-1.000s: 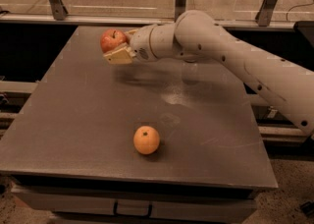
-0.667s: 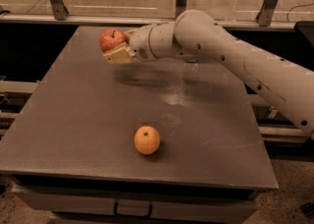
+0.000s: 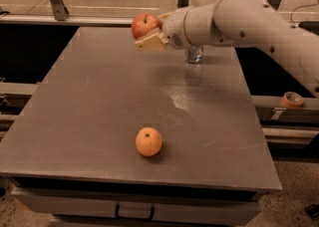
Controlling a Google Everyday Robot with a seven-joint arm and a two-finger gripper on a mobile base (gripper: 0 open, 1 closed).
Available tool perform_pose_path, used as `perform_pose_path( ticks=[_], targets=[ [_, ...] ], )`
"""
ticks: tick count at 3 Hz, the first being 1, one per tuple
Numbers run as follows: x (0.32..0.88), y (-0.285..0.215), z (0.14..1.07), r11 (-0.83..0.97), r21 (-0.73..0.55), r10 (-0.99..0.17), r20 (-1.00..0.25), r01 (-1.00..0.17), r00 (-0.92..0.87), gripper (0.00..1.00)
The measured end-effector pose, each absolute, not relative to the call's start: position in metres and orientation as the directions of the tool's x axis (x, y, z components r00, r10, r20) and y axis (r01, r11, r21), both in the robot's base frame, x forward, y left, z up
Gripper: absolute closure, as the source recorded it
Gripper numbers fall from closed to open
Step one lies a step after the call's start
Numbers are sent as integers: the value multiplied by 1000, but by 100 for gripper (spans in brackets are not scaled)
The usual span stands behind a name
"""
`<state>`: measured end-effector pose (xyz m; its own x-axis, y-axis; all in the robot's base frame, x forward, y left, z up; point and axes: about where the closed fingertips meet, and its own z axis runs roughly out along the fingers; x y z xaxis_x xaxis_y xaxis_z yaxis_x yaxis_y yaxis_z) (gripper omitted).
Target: Move apple near redbull can
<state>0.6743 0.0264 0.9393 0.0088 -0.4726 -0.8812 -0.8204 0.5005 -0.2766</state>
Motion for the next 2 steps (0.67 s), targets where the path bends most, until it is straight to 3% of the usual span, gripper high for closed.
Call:
perform_pose_path(
  ticks=[2],
  targets=[
    [622,-32,993,523,-336,-544,-839,-783,-3,100]
  ],
)
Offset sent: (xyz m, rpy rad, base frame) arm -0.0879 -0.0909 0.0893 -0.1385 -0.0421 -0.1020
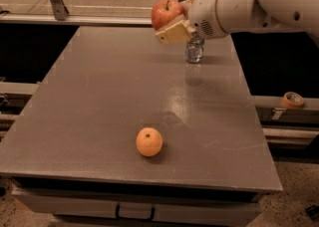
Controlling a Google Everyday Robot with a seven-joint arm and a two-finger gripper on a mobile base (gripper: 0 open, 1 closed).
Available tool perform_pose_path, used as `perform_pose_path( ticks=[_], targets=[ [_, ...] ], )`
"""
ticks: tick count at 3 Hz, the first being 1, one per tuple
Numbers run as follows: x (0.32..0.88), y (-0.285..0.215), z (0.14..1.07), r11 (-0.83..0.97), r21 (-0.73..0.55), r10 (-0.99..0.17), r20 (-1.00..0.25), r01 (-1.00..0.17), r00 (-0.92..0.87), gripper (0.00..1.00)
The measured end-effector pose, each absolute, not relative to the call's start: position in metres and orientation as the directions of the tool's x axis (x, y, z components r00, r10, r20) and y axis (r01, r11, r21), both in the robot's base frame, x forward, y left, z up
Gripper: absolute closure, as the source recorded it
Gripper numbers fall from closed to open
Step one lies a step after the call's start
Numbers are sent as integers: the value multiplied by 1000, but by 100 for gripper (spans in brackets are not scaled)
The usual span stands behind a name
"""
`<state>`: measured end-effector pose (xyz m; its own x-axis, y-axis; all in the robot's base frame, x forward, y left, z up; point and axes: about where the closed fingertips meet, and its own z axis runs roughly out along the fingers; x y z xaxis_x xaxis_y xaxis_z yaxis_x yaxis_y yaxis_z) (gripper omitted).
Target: Move apple near redbull can
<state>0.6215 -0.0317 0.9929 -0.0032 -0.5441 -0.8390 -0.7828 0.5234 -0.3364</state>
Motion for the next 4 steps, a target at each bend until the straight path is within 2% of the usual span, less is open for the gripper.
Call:
perform_pose_path(
  ticks=[2,3,4],
  targets=[
    [598,-128,1043,618,-466,-601,-799,-633,2,100],
    [609,-176,1032,673,-452,-585,-809,-585,-49,100],
    [629,-200,999,710,-396,-550,-828,-582,-108,100]
  ],
)
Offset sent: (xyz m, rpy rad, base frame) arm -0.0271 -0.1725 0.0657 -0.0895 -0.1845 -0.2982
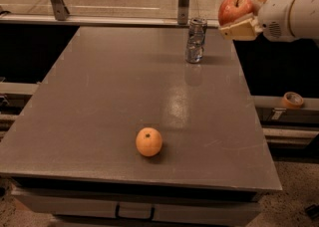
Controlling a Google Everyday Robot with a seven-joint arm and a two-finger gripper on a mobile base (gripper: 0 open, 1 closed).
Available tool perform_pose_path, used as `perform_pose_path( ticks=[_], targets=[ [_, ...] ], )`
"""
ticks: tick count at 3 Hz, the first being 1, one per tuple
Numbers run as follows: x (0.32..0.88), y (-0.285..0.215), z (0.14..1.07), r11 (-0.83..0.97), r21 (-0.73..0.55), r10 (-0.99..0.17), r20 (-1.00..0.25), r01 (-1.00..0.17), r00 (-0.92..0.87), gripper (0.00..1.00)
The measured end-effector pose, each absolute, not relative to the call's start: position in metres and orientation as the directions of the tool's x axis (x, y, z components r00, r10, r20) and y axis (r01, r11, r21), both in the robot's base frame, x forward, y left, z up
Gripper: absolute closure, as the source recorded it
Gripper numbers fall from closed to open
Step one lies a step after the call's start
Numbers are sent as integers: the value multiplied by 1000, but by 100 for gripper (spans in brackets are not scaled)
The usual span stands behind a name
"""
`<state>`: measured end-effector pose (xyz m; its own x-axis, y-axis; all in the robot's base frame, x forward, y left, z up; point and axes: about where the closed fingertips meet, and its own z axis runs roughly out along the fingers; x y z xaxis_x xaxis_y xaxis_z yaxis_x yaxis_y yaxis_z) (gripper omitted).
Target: Move apple near redbull can
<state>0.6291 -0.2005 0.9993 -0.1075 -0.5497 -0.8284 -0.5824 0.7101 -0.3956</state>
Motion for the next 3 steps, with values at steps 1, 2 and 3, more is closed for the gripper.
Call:
perform_pose_path(
  ticks=[1,2,3],
  targets=[
    [653,-213,961,732,-324,-512,-842,-600,-171,100],
    [674,-219,909,742,-236,-481,-840,-627,-252,100],
    [682,-219,881,740,-186,-465,-836,-647,-292,100]
  ],
)
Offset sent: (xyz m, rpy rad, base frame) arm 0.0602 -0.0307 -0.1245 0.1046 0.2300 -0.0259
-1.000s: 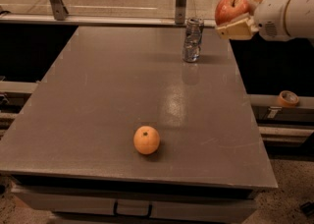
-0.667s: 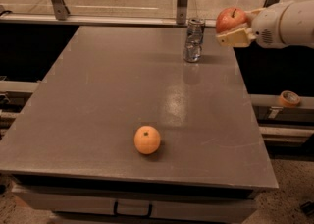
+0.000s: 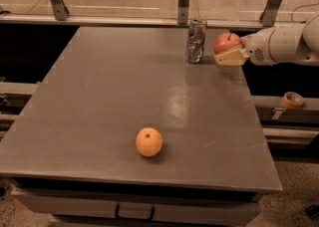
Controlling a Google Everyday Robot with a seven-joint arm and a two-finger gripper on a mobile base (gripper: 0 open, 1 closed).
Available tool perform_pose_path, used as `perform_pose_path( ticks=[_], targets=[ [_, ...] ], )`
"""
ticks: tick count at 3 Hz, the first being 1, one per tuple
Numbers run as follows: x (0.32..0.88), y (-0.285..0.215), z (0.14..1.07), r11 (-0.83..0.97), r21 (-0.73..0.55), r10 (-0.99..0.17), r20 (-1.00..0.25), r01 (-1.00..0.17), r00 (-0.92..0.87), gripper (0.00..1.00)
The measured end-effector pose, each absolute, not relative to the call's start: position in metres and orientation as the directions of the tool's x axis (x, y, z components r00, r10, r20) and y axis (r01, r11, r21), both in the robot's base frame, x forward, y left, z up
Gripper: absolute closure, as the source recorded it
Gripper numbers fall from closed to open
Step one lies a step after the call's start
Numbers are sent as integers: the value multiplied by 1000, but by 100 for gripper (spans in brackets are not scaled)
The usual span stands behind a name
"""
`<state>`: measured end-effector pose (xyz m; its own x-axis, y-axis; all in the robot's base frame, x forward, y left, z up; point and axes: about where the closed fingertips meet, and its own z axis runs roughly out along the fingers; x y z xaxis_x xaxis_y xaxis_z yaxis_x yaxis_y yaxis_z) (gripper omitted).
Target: Move apple near redbull can
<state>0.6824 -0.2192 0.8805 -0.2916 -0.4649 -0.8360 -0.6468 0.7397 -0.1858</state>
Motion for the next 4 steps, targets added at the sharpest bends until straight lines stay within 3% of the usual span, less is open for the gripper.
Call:
perform_pose_path(
  ticks=[1,4],
  targets=[
    [694,-205,853,715,-120,-449,-833,-689,-322,82],
    [699,-196,832,702,-62,-431,-829,-710,-355,13]
  ],
)
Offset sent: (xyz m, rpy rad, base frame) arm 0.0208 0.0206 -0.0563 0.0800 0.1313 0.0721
